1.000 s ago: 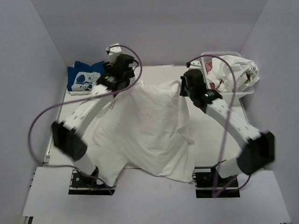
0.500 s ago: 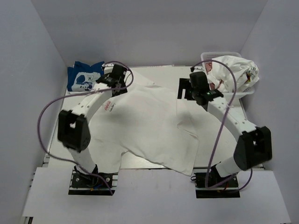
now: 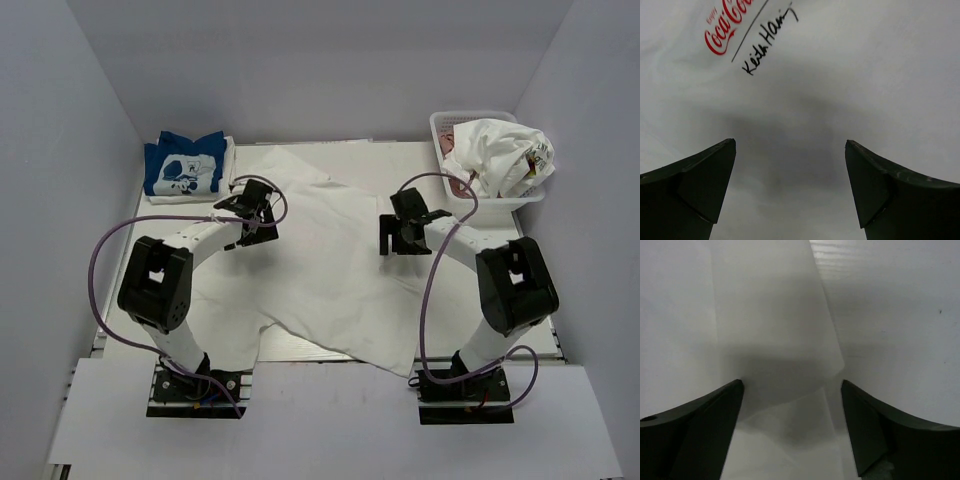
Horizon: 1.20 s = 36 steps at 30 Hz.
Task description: Fold and stack the t-shirts
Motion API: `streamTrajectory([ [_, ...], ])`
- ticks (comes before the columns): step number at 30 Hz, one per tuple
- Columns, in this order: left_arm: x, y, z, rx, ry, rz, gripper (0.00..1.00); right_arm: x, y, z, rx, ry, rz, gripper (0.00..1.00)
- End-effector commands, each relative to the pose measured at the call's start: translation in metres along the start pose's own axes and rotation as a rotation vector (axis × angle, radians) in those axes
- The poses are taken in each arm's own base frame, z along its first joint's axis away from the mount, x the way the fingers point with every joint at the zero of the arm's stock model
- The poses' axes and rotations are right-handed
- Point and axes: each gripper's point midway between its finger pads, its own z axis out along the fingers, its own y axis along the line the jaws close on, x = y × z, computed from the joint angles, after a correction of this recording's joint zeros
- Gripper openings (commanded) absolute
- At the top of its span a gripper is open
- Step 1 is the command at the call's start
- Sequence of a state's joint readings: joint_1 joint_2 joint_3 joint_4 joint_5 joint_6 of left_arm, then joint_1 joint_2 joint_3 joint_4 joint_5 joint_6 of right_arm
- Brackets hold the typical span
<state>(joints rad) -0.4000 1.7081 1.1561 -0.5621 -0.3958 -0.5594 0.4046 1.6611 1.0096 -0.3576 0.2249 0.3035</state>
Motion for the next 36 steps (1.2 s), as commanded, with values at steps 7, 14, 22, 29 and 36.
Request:
streamTrajectory([
  [7, 0.046, 0.017, 0.025, -0.052, 0.082, -0.009, 1.0, -0.04, -0.036, 0.009, 0.262, -0.082, 0.128, 0.0],
  [14, 0.066, 0.031, 0.03, -0.091, 0.098, -0.014, 1.0, -0.109, -0.103, -0.008, 0.474, -0.18, 0.241, 0.0],
  [22, 0.072, 0.035, 0.027, -0.099, 0.127, 0.008, 1.0, -0.161, -0.105, -0.022, 0.392, -0.198, 0.166, 0.8],
  [29, 0.047, 0.008, 0.006, 0.036, 0.064, 0.002, 1.0, -0.144, -0.006, -0.053, -0.115, -0.302, 0.041, 0.9],
  [36, -0.011, -0.022, -0.021, 0.148, -0.057, -0.037, 1.0, -0.078, 0.028, -0.049, -0.219, -0.179, 0.0, 0.9],
])
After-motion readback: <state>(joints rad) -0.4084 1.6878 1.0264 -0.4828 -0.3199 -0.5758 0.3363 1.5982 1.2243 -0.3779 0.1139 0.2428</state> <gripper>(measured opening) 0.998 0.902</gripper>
